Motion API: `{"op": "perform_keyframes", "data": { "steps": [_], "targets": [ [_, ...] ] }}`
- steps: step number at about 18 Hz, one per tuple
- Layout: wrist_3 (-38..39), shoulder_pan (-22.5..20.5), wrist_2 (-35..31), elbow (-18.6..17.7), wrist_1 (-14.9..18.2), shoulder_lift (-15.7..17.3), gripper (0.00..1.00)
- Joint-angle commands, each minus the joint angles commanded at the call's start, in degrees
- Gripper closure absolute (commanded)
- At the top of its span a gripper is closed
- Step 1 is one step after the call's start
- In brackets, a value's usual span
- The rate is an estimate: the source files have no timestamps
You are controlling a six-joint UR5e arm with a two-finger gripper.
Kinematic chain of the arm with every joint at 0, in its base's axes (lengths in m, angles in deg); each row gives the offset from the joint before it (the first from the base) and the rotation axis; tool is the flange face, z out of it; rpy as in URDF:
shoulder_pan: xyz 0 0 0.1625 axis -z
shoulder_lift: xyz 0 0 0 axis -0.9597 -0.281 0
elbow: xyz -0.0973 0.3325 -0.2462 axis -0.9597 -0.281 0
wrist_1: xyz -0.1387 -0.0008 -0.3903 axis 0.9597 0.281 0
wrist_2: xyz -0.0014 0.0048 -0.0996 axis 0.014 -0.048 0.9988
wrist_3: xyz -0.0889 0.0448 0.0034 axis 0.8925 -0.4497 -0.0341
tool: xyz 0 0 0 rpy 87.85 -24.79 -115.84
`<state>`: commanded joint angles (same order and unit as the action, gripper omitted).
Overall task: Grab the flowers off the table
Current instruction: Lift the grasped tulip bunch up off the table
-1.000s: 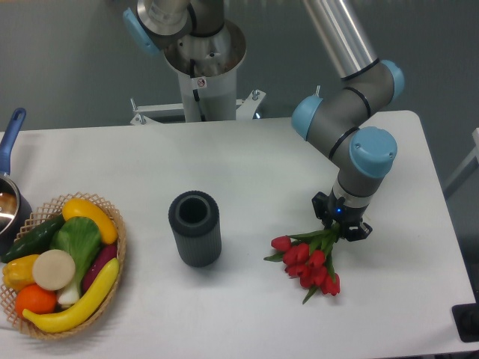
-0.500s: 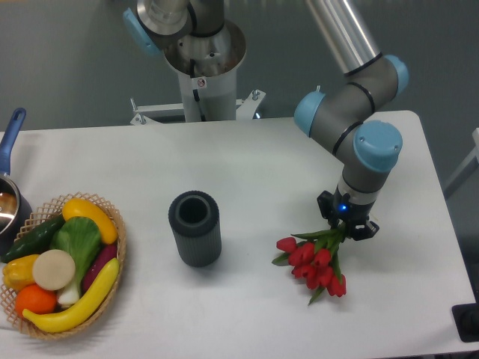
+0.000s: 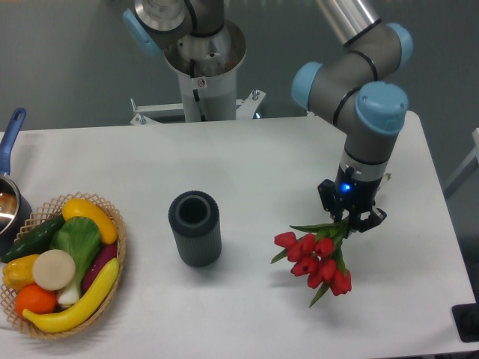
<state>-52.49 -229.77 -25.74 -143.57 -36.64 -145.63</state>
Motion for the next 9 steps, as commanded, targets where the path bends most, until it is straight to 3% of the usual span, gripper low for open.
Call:
{"op": "perform_keyframes", "data": {
  "steps": [4,9],
  "targets": [
    [4.93,-0.09,10.18,0.26,-0.09,2.46,0.67],
    [10.37,-0.44,24.26,2.81,-0.18,2.91,0.67]
  ]
}}
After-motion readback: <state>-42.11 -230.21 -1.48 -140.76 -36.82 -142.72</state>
